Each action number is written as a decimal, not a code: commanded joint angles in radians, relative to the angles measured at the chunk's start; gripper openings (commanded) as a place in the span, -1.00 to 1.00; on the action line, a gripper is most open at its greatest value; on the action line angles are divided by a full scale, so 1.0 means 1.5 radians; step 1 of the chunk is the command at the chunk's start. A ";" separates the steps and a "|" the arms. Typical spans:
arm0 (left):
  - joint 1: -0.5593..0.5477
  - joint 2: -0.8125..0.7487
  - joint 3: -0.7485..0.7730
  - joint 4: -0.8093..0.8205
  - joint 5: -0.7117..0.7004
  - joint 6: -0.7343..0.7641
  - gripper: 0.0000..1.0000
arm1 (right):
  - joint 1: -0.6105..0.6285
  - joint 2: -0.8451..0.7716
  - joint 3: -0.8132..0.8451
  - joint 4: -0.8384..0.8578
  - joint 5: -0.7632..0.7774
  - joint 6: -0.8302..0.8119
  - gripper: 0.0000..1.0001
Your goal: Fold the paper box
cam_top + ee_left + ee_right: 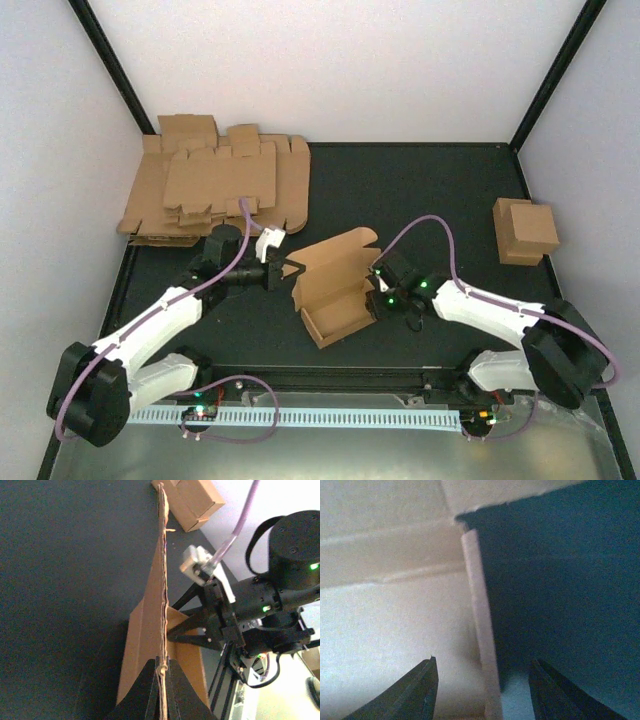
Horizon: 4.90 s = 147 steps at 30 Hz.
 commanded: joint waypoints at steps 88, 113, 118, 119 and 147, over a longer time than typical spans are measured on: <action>0.000 0.015 0.048 -0.031 -0.016 0.043 -0.97 | 0.067 0.085 0.015 0.073 0.131 0.013 -0.45; 0.000 -0.023 0.038 -0.031 -0.041 0.023 0.57 | 0.067 0.079 0.039 0.047 0.254 0.136 -0.96; 0.000 -0.069 0.006 -0.019 -0.103 -0.010 0.83 | 0.067 0.072 0.034 0.094 0.264 0.186 -0.84; 0.000 -0.083 -0.001 -0.018 -0.124 -0.018 0.88 | 0.066 0.074 0.032 0.106 0.266 0.190 -0.77; -0.001 -0.225 -0.056 -0.141 -0.237 -0.045 0.87 | 0.040 -0.260 -0.051 0.090 0.209 0.028 0.57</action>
